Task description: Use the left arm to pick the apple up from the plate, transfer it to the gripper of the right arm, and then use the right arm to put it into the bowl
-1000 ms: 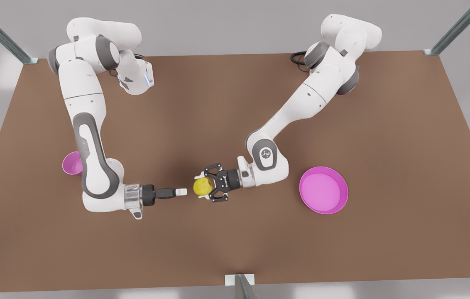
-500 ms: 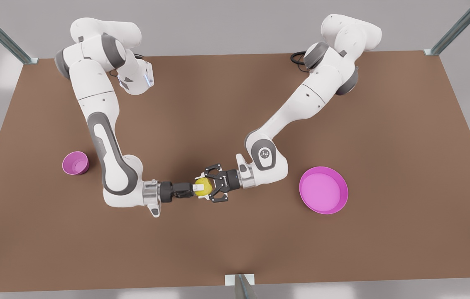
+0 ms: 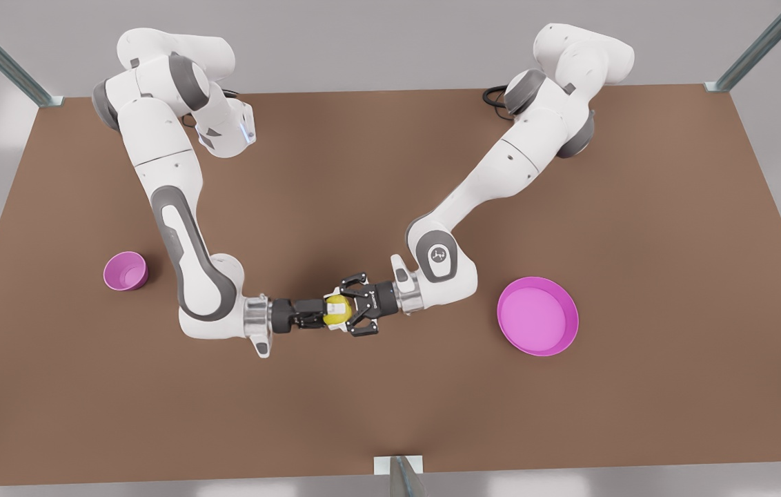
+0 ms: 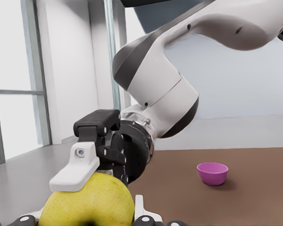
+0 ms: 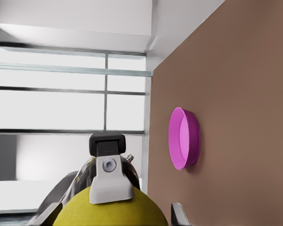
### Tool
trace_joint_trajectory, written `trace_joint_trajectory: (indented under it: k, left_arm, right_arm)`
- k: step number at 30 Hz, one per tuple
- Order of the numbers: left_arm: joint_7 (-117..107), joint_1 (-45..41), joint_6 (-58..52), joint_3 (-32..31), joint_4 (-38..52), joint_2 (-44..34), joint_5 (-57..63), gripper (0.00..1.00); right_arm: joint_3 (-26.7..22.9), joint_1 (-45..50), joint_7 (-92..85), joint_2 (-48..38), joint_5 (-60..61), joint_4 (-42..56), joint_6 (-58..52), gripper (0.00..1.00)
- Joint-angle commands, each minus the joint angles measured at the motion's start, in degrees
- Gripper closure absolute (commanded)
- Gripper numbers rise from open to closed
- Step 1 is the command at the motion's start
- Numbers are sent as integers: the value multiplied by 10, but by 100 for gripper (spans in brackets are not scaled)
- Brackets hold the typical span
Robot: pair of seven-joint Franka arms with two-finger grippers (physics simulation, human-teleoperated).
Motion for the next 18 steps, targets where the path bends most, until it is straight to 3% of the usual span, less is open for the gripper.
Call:
trace_joint_trajectory:
  k: [1, 2, 4, 5, 6, 14, 18]
  left_arm:
    - [59, 0, 0, 0, 0, -1, 2, 26]
    - [59, 0, 2, 0, 0, -1, 2, 26]
    - [59, 0, 3, 0, 0, -1, 2, 22]
    - [59, 0, 3, 0, 0, -1, 2, 4]
    - [58, 0, 3, 0, 0, -1, 2, 1]
    - [54, 3, 3, 1, -6, -5, 4, 1]
    - [54, 34, 1, -1, -56, -27, 11, 1]
  right_arm:
    - [0, 0, -49, -1, 0, 0, 1, 23]
    - [0, -1, -49, -1, 0, 0, 1, 29]
    - [0, -1, -49, 0, 0, 1, 1, 31]
    - [0, -1, -49, 0, -1, 2, 1, 31]
    - [0, -1, -49, 0, -1, 2, 1, 31]
    - [0, -18, -54, -1, -8, -1, -20, 30]
    - [0, -50, -54, -5, -45, -14, -64, 30]
